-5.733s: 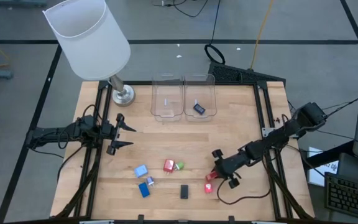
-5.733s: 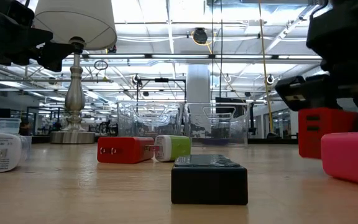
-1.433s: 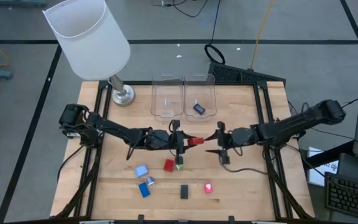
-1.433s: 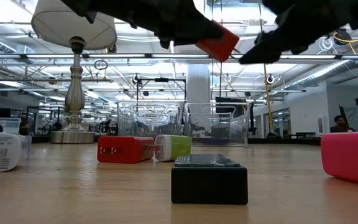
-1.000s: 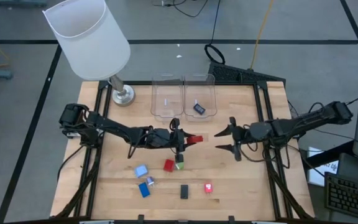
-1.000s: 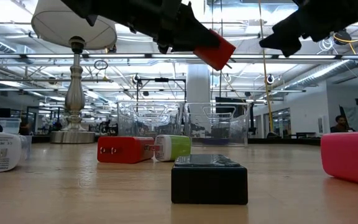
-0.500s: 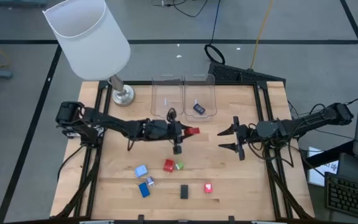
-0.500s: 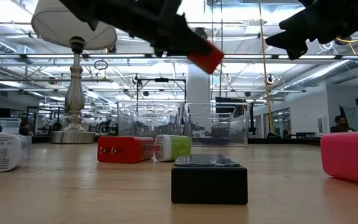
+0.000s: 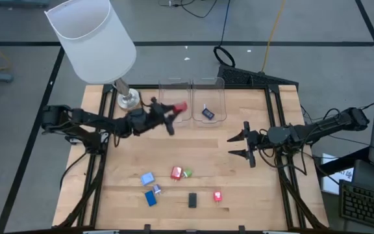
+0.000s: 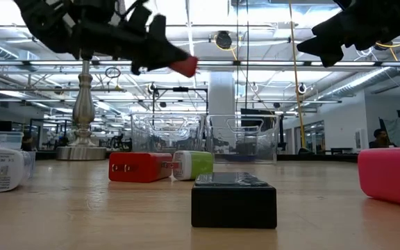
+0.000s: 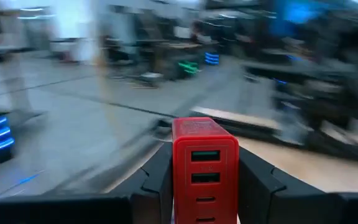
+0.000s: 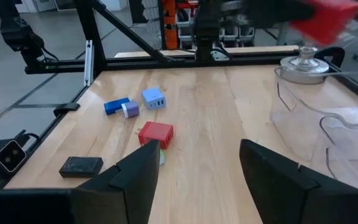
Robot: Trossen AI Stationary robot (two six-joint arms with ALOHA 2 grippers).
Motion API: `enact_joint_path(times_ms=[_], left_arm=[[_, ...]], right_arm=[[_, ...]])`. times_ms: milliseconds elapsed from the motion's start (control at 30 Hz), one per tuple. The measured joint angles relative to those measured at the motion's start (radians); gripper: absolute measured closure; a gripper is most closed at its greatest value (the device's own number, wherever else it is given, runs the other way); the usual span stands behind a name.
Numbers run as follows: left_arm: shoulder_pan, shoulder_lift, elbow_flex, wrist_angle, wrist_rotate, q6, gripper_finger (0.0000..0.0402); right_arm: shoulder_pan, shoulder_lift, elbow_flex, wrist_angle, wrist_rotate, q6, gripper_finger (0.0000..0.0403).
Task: Pick & Place Office items
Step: Put the red charger adapter into the left transparent bin
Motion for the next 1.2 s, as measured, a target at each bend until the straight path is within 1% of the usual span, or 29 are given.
enact_joint_path(times_ms=[67,200,333,400,533,667,733,900,1000,1067,1200], left_arm=[[0.035,0.007,-0.003,-0.023,-0.049,-0.058,0.0284],[0.084,0.057,-0.003,-0.028,-0.065,-0.162,0.0272],[0.108,0.111,-0.003,-0.031,-0.182,-0.222,0.0282],[0.125,0.133,-0.003,-0.031,-0.219,-0.252,0.0282],[0.165,0.177,-0.003,-0.03,-0.215,-0.34,0.0282],[0.19,0.232,0.0,-0.027,-0.203,-0.406,0.0259],[0.197,0.259,0.0,-0.025,-0.202,-0.426,0.0256],[0.203,0.307,0.001,-0.01,-0.205,-0.452,0.0278],[0.203,0.312,0.001,-0.006,-0.205,-0.45,0.0281],[0.203,0.312,0.001,-0.003,-0.205,-0.448,0.027],[0.203,0.312,0.001,0.012,-0.201,-0.446,0.0226]], right_arm=[[-0.001,0.0,0.0,0.005,0.002,-0.004,0.019],[-0.001,0.0,0.0,0.009,0.004,-0.019,0.019],[-0.003,0.0,0.0,0.013,0.005,-0.022,0.019],[-0.003,0.0,0.0,0.013,0.005,-0.023,0.019],[-0.003,0.0,0.0,0.014,0.005,-0.03,0.019],[-0.003,0.0,0.0,0.014,0.008,-0.044,0.019],[-0.003,0.0,0.0,0.015,0.009,-0.049,0.019],[-0.003,0.0,0.0,0.017,0.009,-0.049,0.019],[-0.003,0.0,0.0,0.017,0.009,-0.049,0.019],[-0.003,0.0,0.0,0.017,0.009,-0.049,0.019],[-0.003,0.0,0.0,0.017,0.009,-0.048,0.019]])
